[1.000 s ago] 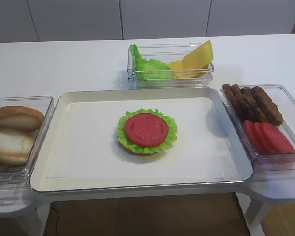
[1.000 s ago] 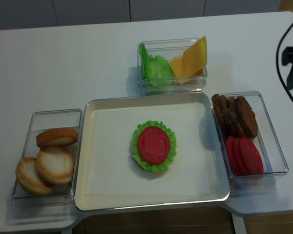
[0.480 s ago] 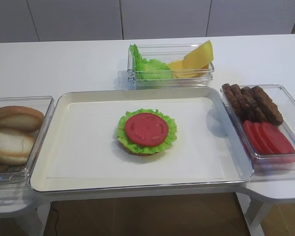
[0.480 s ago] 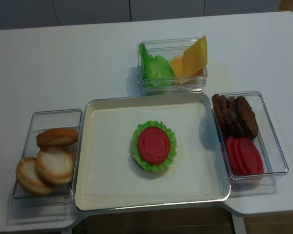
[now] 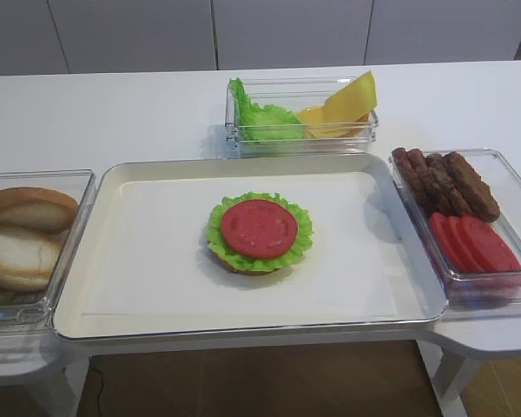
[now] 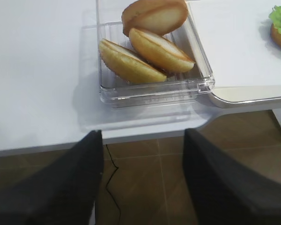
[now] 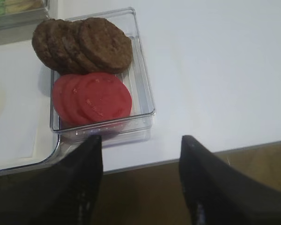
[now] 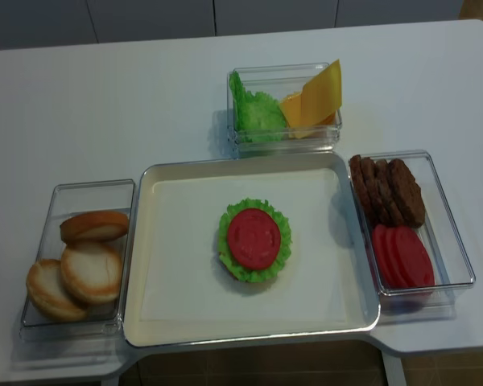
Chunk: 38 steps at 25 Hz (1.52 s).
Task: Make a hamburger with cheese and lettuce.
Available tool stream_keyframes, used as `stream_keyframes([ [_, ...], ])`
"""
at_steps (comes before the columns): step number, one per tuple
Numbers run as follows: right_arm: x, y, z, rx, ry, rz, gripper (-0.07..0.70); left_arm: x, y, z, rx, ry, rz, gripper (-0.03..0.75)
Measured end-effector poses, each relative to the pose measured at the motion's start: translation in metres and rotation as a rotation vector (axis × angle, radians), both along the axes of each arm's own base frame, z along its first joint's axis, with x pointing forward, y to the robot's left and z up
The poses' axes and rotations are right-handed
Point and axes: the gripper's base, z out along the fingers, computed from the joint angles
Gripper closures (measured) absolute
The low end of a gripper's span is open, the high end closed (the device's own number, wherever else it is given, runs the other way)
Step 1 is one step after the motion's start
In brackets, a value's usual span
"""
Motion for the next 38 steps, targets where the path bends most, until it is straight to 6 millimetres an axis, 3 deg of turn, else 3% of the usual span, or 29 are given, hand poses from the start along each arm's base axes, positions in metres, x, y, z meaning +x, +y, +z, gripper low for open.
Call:
stream_keyframes([
  [18,-0.079,0.010,-0.015,-0.072,-0.143,0.139,0.237,0.000,0.000,0.000,0.000,0.000,0.000,0.310],
  [24,-0.082,0.012,-0.035,-0.061,-0.103,0.157,0.237,0.000,0.000,0.000,0.000,0.000,0.000,0.310],
  [38,-0.067,0.006,-0.046,-0.089,-0.142,0.107,0.237,0.000,0.000,0.000,0.000,0.000,0.000,0.310],
])
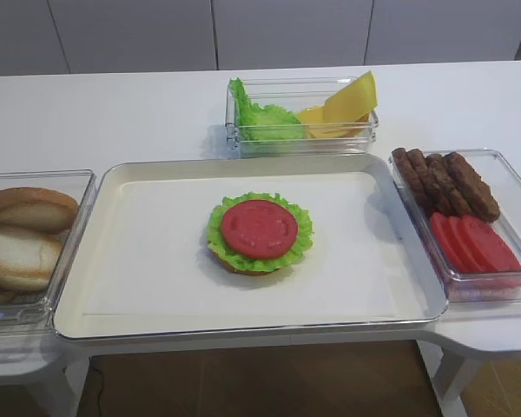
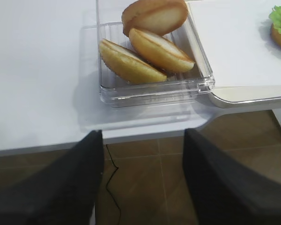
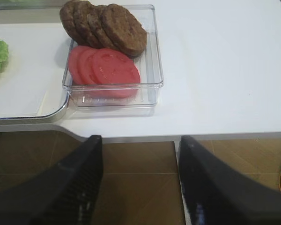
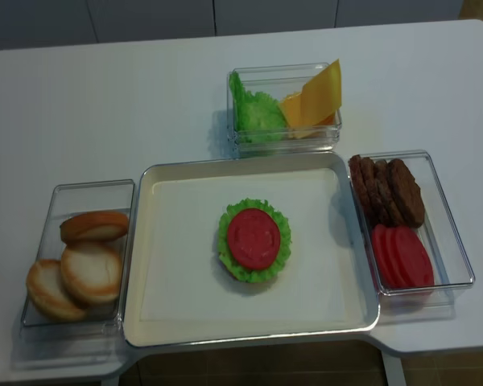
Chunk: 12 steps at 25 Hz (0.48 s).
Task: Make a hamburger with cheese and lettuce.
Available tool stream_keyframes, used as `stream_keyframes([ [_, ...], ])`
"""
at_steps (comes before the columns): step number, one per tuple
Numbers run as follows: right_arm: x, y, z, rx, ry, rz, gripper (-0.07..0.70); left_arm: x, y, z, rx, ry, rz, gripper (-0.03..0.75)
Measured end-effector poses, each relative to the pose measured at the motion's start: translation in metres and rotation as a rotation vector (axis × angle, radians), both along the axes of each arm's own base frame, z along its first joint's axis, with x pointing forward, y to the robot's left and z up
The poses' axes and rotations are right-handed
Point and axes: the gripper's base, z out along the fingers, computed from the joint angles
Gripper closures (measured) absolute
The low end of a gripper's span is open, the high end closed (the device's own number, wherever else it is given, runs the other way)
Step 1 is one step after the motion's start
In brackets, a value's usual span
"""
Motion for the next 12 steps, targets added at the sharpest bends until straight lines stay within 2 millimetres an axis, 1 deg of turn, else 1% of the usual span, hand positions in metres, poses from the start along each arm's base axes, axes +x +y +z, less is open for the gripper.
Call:
stream_keyframes([
  [12,0.0020,-0.0020,-0.0022,0.015,0.001,-0.033,0.237,0.0000,0.0000,0.0000,0.000,0.000,0.000,0.310],
])
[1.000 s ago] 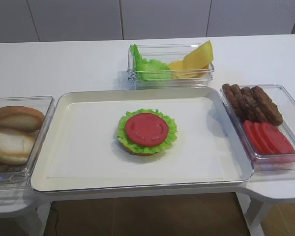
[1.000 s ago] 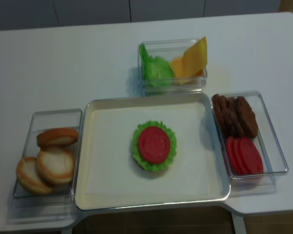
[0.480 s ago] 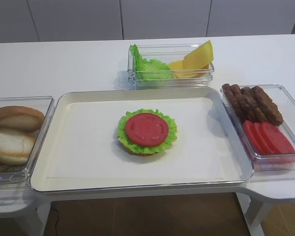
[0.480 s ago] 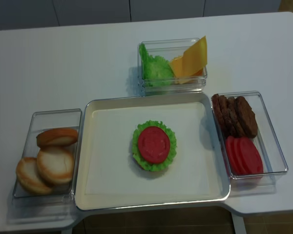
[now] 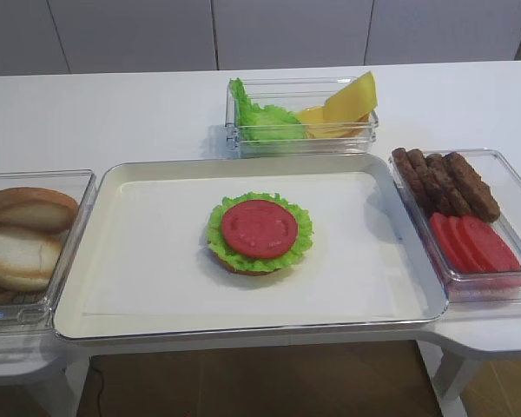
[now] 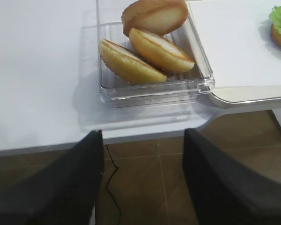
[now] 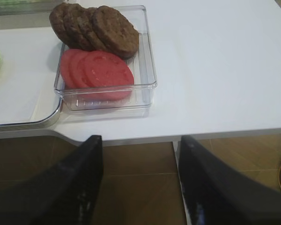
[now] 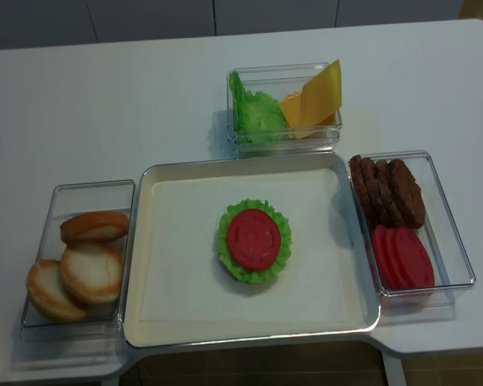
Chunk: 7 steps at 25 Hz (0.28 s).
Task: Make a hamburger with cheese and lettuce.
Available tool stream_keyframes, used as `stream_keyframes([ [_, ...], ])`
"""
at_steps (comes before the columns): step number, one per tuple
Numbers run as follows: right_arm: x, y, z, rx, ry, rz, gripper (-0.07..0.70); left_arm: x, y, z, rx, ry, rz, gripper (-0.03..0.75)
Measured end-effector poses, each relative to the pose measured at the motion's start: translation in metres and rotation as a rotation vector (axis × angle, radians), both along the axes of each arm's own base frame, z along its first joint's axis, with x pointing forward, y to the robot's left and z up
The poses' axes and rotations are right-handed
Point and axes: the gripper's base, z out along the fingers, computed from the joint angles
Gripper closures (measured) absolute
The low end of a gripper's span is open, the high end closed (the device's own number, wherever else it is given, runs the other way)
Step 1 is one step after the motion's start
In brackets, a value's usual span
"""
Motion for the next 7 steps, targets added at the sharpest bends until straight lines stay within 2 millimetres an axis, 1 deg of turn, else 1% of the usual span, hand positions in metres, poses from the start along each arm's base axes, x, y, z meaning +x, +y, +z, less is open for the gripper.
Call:
stream_keyframes([
  [7,0.0001,0.0000,0.0001,0.002,-0.002,-0.001,0.237,0.0000,0.0000,0.0000,0.000,0.000,0.000,0.310],
])
